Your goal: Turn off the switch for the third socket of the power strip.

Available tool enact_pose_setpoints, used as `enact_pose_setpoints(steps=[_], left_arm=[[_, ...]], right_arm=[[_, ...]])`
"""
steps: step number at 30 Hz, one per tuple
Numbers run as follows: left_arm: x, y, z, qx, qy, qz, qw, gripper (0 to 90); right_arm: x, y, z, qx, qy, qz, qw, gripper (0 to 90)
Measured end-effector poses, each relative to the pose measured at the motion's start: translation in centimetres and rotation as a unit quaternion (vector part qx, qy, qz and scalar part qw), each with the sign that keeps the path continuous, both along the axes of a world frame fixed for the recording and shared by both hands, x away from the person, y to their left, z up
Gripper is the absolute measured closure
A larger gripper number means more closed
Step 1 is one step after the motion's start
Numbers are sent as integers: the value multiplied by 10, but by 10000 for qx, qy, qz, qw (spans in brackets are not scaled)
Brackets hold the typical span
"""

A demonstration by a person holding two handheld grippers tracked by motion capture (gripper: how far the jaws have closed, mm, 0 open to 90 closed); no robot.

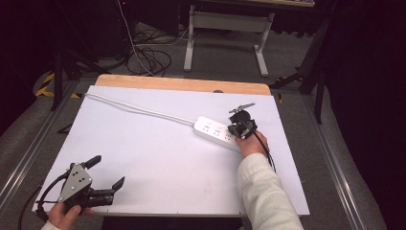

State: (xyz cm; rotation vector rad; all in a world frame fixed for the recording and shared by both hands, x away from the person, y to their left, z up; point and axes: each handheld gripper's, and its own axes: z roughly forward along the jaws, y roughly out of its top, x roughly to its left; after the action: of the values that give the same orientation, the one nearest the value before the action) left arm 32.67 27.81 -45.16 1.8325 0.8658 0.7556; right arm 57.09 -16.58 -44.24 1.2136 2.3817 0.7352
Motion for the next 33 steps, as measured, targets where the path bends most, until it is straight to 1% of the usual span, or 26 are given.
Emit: enact_pose_setpoints(steps=[2,6,10,14,18,21,27,33], left_arm=[[0,0,0,0,-3,-1,10000,42],[0,0,0,2,-2,-4,10000,42],[0,0,0,3,-1,-5,10000,42],[0,0,0,9,-5,-6,10000,42],[0,0,0,8,-4,-11,10000,42],[0,-1,0,10,-5,-12,10000,42],[0,0,0,3,-2,-14,10000,42],[0,0,0,7,-3,-14,10000,42]], right_arm=[[0,1,0,-34,-29,-9,10000,900],[0,0,0,28,-13,-37,10000,900],[-1,1,-1,-15,-38,-44,10000,900],[-1,0,-1,5,-29,-48,10000,900],[-2,0,-2,37,-68,-60,10000,900],[-3,1,-2,-22,-99,-67,9999,900],[-4,1,-3,11,-109,-76,9999,900],[-5,3,-3,-81,-184,-75,9998,900]])
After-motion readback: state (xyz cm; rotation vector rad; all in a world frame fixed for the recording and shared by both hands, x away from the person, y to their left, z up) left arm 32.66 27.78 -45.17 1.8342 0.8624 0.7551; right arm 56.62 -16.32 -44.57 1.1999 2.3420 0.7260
